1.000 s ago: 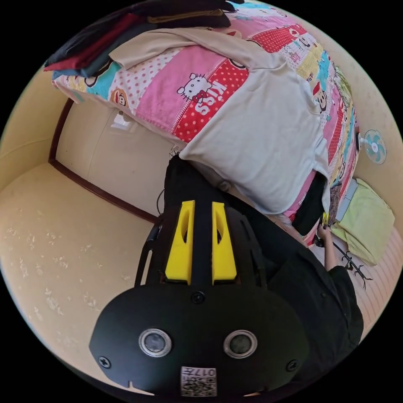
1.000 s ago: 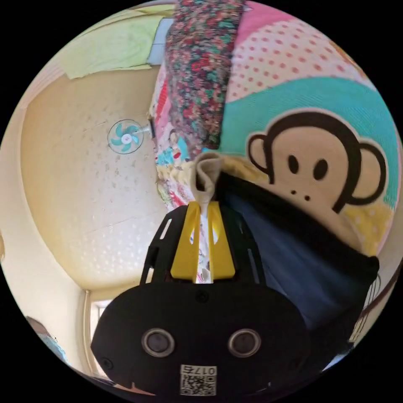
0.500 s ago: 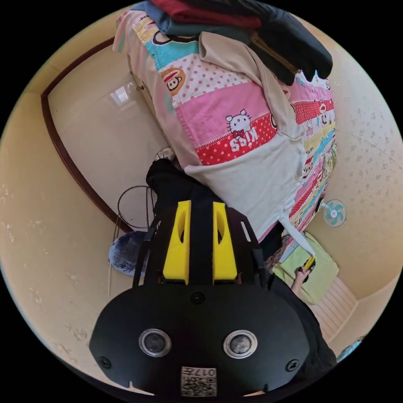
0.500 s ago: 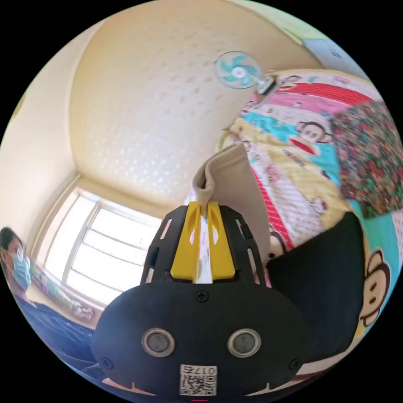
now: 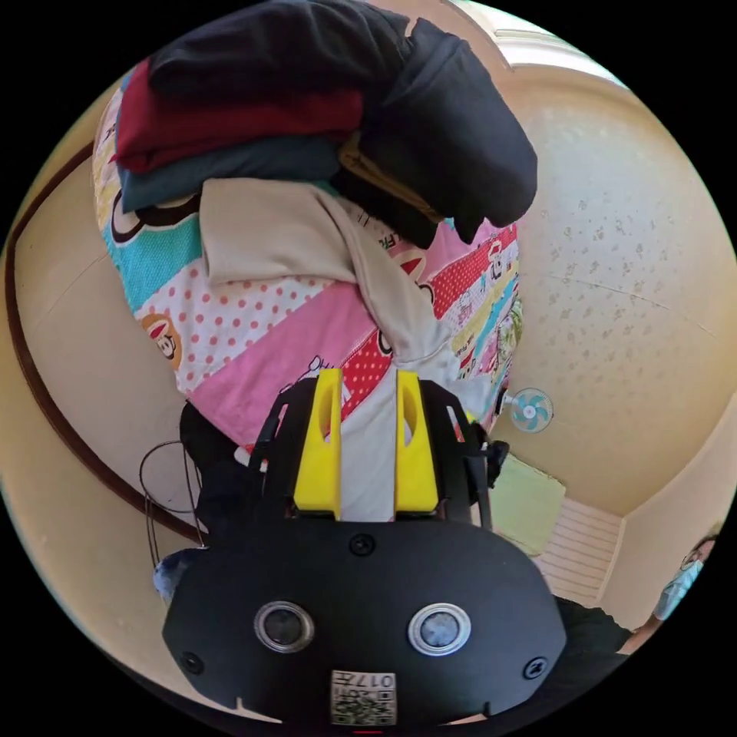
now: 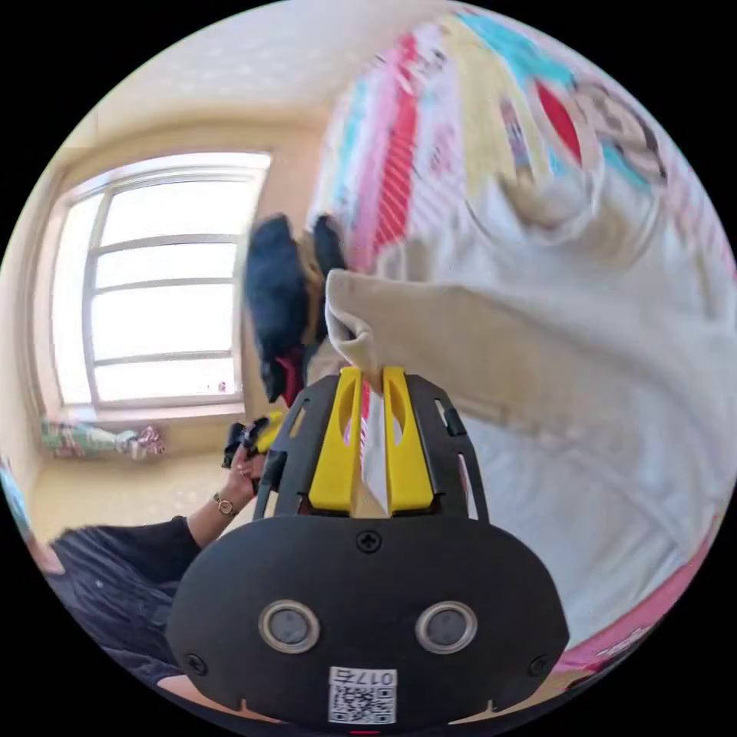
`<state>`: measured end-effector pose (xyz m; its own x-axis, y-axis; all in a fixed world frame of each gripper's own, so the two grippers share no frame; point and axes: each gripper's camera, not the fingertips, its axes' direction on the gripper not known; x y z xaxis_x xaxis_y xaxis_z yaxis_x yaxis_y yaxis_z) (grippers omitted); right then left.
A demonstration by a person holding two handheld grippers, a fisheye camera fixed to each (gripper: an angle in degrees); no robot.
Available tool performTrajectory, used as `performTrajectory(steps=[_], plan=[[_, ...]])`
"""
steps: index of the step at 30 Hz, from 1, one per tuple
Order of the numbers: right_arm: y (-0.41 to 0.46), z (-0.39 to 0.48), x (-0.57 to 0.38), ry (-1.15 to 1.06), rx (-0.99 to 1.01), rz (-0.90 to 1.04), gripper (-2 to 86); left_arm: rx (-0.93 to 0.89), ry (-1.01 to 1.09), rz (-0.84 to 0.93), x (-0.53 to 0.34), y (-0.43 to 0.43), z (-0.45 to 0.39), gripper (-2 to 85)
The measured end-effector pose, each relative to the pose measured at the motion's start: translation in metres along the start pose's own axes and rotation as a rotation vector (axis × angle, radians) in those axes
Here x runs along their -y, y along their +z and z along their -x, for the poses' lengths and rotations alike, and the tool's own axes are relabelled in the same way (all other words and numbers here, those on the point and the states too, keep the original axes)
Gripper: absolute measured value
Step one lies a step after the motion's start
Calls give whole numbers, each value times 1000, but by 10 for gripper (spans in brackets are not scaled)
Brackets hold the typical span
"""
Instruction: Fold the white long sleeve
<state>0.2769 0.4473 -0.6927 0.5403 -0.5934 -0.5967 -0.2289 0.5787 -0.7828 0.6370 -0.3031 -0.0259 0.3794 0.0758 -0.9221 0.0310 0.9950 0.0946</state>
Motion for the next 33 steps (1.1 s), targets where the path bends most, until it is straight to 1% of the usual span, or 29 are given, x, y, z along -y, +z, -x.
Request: performTrajectory(steps=[1, 2, 4, 7, 11, 12, 14, 15, 16, 20, 21, 23, 25, 26, 27, 28, 29, 31, 32, 33], plan=[[35, -21, -3, 75, 24, 89, 41, -32, -11, -23, 12, 0, 1, 122], [55, -31, -10, 107, 63, 122, 43, -45, -17, -33, 19, 1, 2, 125], [66, -33, -21, 118, 63, 103, 44, -71, -48, -78, 45, 5, 5, 134], [69, -31, -37, 106, 15, 159, 44, -47, -137, -160, 74, 12, 13, 136], [38, -41, -59, 131, -104, 196, 37, -31, -280, -256, 97, 25, 27, 136], [32, -44, -62, 142, -112, 188, 36, -20, -324, -264, 102, 32, 31, 134], [2, -56, -74, 201, -118, 110, 32, 0, -387, -268, 106, 41, 35, 116], [-5, -59, -77, 218, -110, 83, 31, 38, -445, -277, 104, 42, 37, 72], [-17, -66, -83, 254, -85, 27, 30, 56, -464, -281, 100, 41, 35, 49], [-36, -87, -101, 320, -10, -110, 29, -2, -394, -302, 78, 20, 20, 43], [-35, -89, -102, 325, -2, -115, 28, -20, -343, -304, 67, 9, 8, 43], [-26, -99, -107, 339, 29, -115, 28, -8, -172, -306, 48, -9, -28, 43], [-17, -104, -109, 343, 51, -98, 28, 124, 183, -310, 14, -23, -111, 42], [-11, -107, -110, 342, 63, -83, 29, 154, 279, -314, 3, -23, -135, 42], [-9, -108, -111, 337, 68, -75, 29, 201, 472, -320, -21, -18, -181, 42], [-6, -110, -111, 324, 76, -62, 29, 234, 655, -322, -48, -6, -224, 42], [-6, -113, -113, 313, 74, -53, 29, 248, 750, -317, -62, 3, -244, 42], [-8, -118, -118, 314, 64, -50, 30, 346, 1152, -249, -126, 64, -308, 43], [-12, -123, -123, 324, 62, -57, 31, 383, 1242, -224, -142, 83, -318, 44], [-14, -126, -125, 331, 63, -63, 32, 456, 1415, -156, -176, 130, -328, 46]])
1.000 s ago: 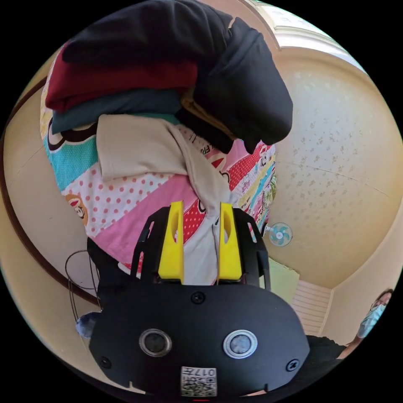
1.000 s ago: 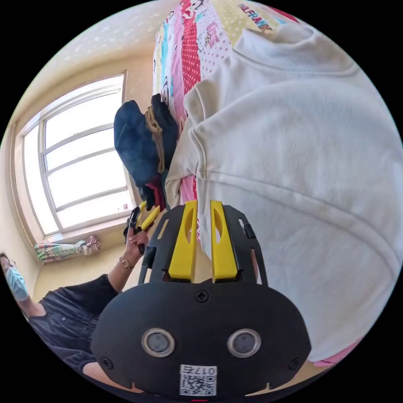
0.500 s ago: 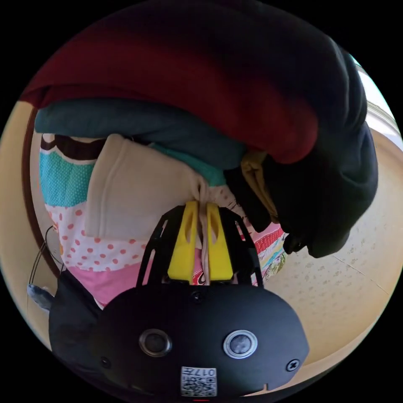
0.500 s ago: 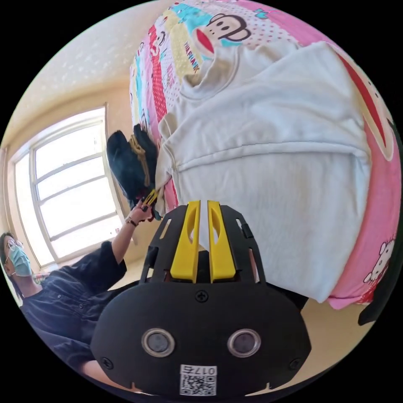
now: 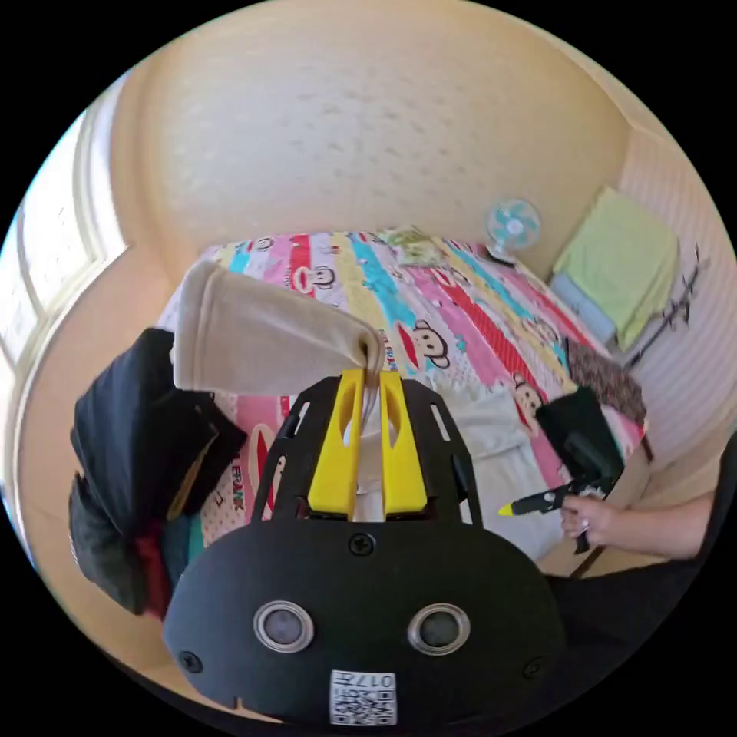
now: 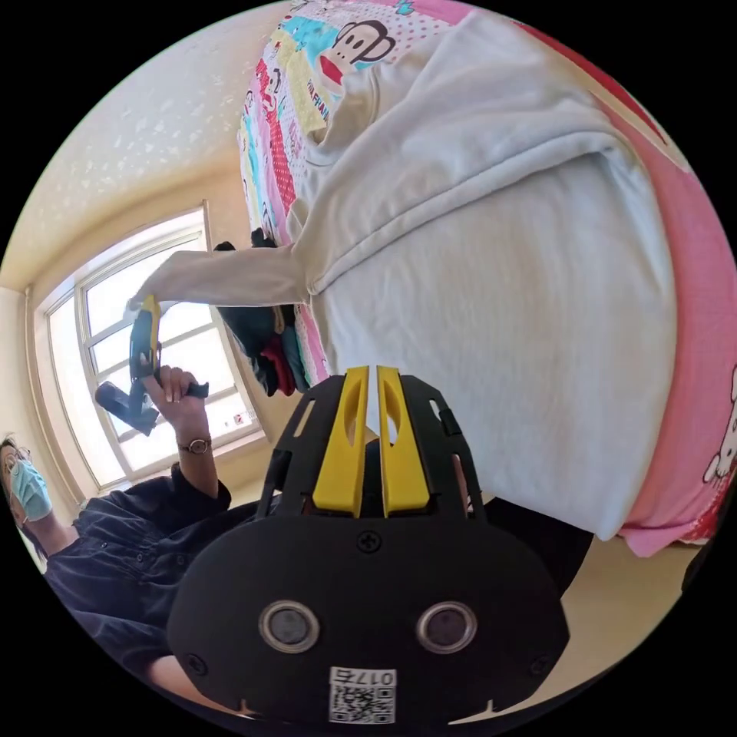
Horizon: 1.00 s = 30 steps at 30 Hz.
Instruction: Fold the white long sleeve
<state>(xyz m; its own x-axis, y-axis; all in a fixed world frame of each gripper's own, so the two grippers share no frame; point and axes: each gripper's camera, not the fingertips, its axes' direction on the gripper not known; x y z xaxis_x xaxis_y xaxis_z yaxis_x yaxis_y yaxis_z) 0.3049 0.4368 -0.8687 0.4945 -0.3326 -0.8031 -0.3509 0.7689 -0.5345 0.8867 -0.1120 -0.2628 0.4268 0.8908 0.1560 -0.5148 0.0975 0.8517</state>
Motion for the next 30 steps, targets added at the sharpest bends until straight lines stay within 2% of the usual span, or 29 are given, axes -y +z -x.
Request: performTrajectory(steps=[1, 2, 4, 6, 12, 17, 20, 22, 23, 25, 30], plan=[[-6, -7, -3, 17, 3, -15, 35, -23, 168, 86, 1, 36, -47, 50], [-14, -15, -7, 41, -1, -30, 38, -47, 244, 146, -2, 57, -67, 52], [-26, -26, -11, 82, -23, -48, 46, -140, 457, 407, -28, 127, -128, 60], [-40, -30, -14, 106, -56, -75, 58, -154, 481, 502, -44, 147, -143, 62], [-80, -7, 10, 48, -151, -266, 84, -313, 154, 597, -73, 126, -101, 65], [-76, 36, 84, -57, -347, -391, 103, -268, -39, 712, -115, 112, -63, 74], [-57, 43, 124, -91, -503, -355, 107, -230, -121, 756, -133, 102, -46, 75], [-39, 36, 145, -61, -590, -241, 94, -211, -179, 766, -142, 93, -38, 75], [-30, 33, 154, -70, -584, -162, 75, -211, -190, 769, -143, 92, -37, 75], [-27, 44, 155, -119, -610, -124, 51, -215, -220, 776, -148, 86, -36, 75], [-56, 105, 121, -258, -666, -279, 39, -231, -269, 715, -154, 68, -36, 80]])
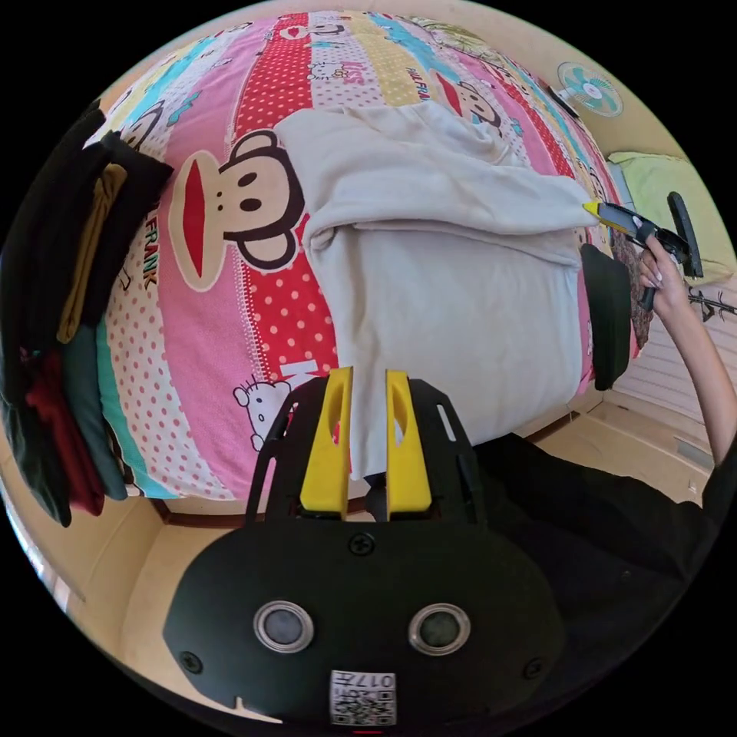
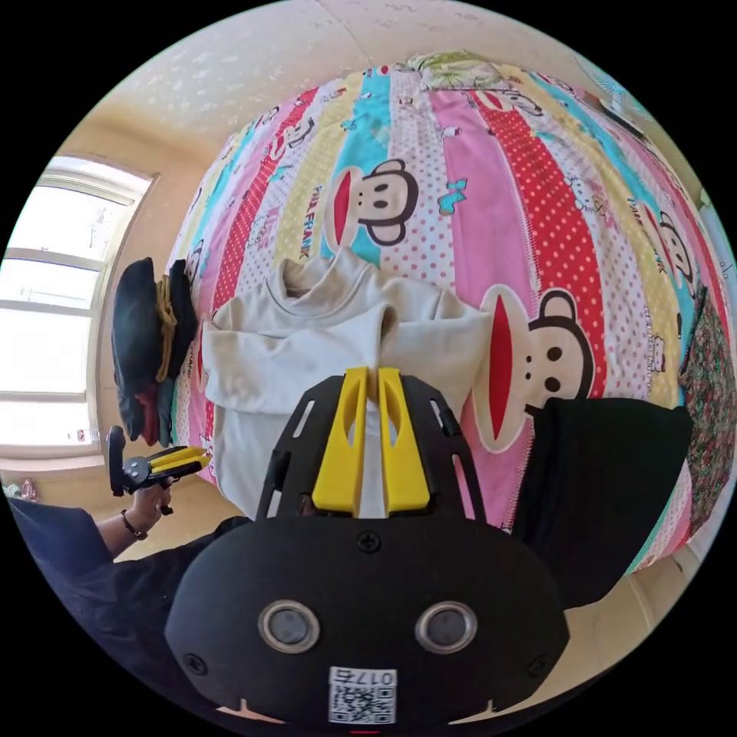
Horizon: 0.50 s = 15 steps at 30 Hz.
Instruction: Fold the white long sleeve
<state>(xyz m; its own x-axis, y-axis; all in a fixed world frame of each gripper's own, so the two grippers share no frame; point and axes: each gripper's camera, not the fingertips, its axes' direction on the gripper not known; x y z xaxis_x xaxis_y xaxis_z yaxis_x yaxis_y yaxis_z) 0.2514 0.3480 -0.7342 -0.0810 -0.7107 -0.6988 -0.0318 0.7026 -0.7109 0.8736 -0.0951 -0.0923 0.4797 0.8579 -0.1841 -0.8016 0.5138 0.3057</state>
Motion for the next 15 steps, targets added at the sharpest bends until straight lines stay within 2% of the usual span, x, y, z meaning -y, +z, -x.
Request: performTrajectory(steps=[3, 7, 11, 15], plan=[[-9, -4, -4, 29, -65, -2, 39, -43, -80, -14, -8, 0, 6, 105], [20, -33, -11, 145, -177, 154, 62, -96, -193, -3, -23, 11, 18, 127], [7, -50, -57, 192, -20, 107, 93, -116, -256, 32, -42, 25, 26, 146], [33, -60, -128, 195, -34, 250, 114, -144, -246, 126, -62, 56, 19, 157]])
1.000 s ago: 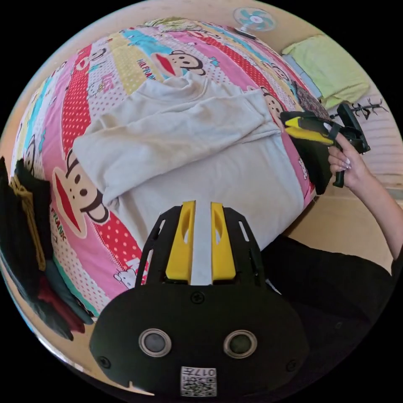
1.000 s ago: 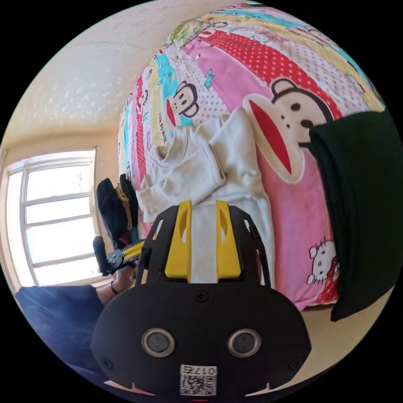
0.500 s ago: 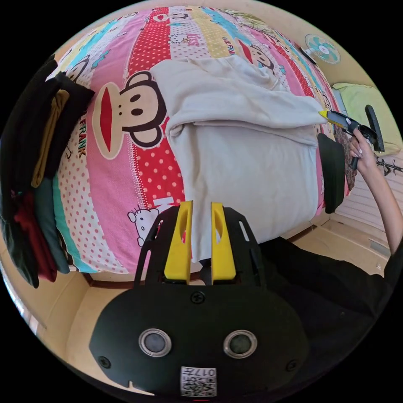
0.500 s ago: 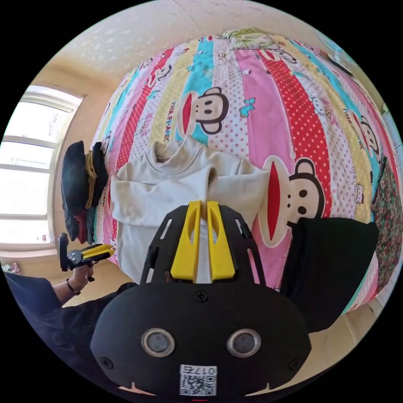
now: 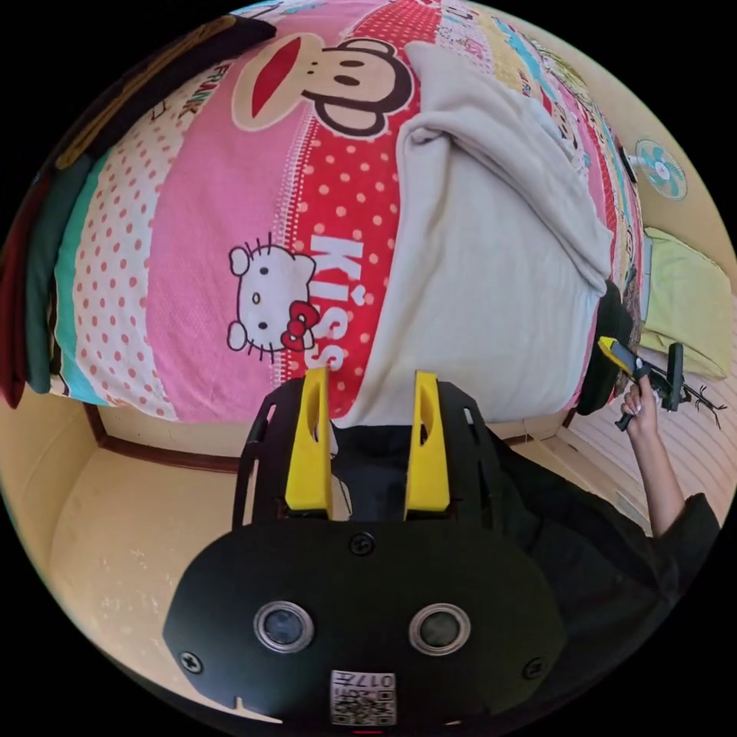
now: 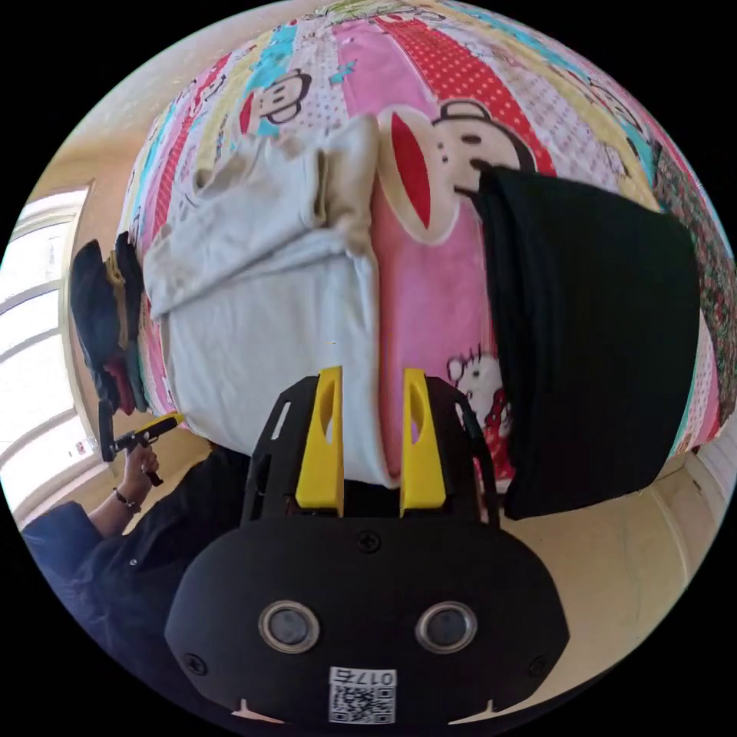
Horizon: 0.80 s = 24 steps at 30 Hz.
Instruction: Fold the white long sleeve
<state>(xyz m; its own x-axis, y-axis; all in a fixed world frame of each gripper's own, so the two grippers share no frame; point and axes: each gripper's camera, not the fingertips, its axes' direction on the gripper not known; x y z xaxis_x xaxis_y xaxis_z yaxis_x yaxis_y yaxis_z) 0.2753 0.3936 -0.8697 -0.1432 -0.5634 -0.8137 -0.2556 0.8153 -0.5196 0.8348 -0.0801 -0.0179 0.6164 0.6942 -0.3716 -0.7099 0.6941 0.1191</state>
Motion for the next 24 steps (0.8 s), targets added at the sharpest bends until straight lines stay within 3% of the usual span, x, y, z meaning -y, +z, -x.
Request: performTrajectory(steps=[2, 4, 6, 10, 16, 24], plan=[[39, -10, -41, -23, 40, 137, 107, 40, 24, 0, -4, 6, -9, 152], [42, -11, -65, -38, 26, 108, 80, 127, 29, 44, -3, 9, -21, 94], [39, -12, -72, -42, 53, 143, 50, 112, 44, 80, -3, 8, -28, 44], [-9, -3, -52, -36, 102, 138, 39, 42, 91, 32, -6, -29, -32, 29], [-78, 16, 7, -59, 140, -34, 46, -182, -64, -236, 22, -98, -14, 48], [-89, -20, 23, 17, 268, -83, 125, -124, -61, -241, 50, -92, 20, 136]])
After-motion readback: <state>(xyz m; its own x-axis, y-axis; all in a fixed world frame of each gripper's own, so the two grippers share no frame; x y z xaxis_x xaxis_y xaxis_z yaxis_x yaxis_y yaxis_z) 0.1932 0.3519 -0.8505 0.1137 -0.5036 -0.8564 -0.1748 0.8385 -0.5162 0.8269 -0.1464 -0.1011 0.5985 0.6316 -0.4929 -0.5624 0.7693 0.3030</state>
